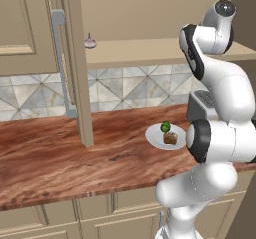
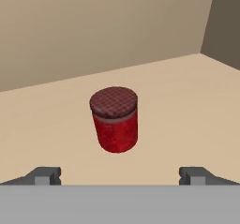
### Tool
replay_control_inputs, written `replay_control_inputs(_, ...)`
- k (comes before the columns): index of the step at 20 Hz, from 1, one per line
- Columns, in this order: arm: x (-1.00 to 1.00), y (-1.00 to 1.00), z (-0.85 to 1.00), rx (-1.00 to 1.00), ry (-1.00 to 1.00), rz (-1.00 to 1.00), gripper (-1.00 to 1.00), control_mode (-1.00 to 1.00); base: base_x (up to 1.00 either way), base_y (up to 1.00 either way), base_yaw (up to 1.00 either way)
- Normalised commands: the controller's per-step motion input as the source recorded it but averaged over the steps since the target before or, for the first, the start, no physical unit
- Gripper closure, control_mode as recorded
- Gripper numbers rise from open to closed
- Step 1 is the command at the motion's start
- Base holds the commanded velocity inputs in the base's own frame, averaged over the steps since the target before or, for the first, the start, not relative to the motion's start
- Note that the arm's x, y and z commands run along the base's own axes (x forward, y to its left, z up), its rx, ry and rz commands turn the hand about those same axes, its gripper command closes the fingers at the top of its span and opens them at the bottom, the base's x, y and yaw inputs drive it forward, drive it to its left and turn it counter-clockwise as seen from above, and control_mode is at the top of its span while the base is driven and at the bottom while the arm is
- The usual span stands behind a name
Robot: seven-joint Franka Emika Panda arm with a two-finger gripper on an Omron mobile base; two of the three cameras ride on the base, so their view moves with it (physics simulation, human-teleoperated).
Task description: Pick the avocado and bread from the counter and place them on the plate. Then pick the jam from the cabinet and place it next to the plate. Lastly close the cabinet door.
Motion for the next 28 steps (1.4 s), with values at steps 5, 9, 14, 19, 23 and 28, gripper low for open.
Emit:
replay_control_inputs(5,0.29,-0.04,-0.11,0.00,0.00,0.00,-1.00,-1.00,0.00,0.00,0.00)
replay_control_inputs(9,0.31,-0.14,-0.01,0.00,0.00,0.00,-1.00,-1.00,0.00,0.00,0.00)
replay_control_inputs(14,0.30,-0.05,0.00,0.00,0.00,0.00,-1.00,-1.00,0.00,0.00,0.00)
replay_control_inputs(19,0.22,-0.03,0.00,0.00,0.01,0.00,-1.00,-1.00,0.00,0.00,0.00)
replay_control_inputs(23,0.17,-0.13,-0.02,0.00,0.03,0.00,-1.00,-1.00,0.00,0.00,0.00)
replay_control_inputs(28,0.17,-0.09,-0.03,0.00,0.04,0.00,-1.00,-1.00,0.00,0.00,0.00)
